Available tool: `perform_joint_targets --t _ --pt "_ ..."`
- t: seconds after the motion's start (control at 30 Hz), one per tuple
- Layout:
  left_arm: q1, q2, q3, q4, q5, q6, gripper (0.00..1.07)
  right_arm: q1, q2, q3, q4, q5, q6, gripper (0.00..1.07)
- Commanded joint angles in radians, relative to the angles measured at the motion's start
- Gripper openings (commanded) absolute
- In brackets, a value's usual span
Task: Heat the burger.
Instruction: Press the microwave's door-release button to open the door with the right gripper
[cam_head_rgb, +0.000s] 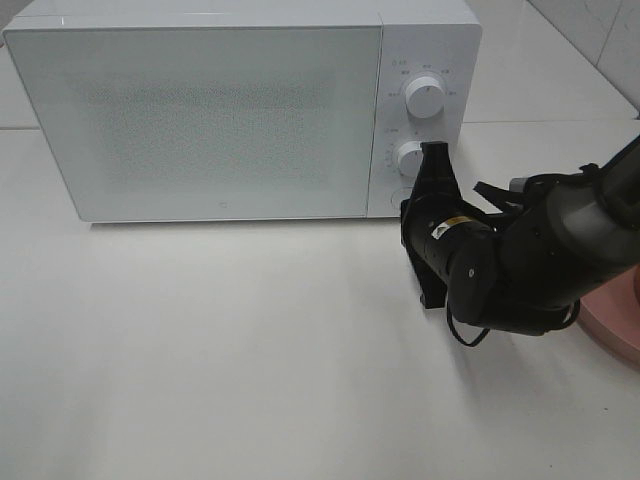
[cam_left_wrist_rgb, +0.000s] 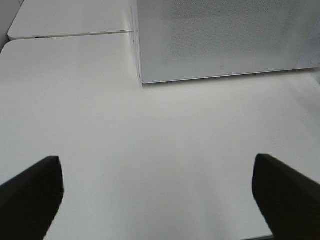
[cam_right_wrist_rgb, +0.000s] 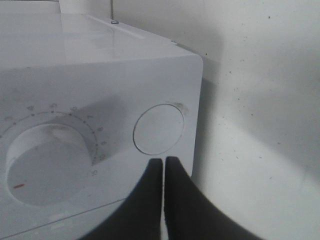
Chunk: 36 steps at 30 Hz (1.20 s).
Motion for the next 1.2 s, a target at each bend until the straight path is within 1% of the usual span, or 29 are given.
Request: perform_joint_targets --t 0.03,0.17,0.33,0.83,1.07,1.2 --pt "0.001 -0.023 0.002 -0.003 -0.002 -0.001 0.94 -0.005 0.016 -0.022 -0.011 -0.015 0.003 0.00" --pt "0.001 -0.023 0.002 -0.003 -0.002 -0.001 0.94 -0.009 0.028 -0.038 -0.010 -0.028 0.007 0.00" --pt "0.001 -0.023 0.002 -0.003 -0.002 -0.001 0.94 -0.040 0.031 -0.055 -0.032 -0.023 0.002 0.00" --pt "0.001 -0.023 0.002 -0.003 -0.002 -0.001 0.94 -0.040 0.068 -0.055 -0.030 -0.022 0.014 0.00" --pt "0.001 -0.023 0.002 -0.003 -0.002 -0.001 0.94 -0.040 0.093 -0.089 -0.041 -0.023 0.019 0.00" --pt "0.001 -0.023 0.002 -0.003 -0.002 -0.001 0.94 -0.041 0.093 -0.090 -0.044 -0.036 0.017 0.00"
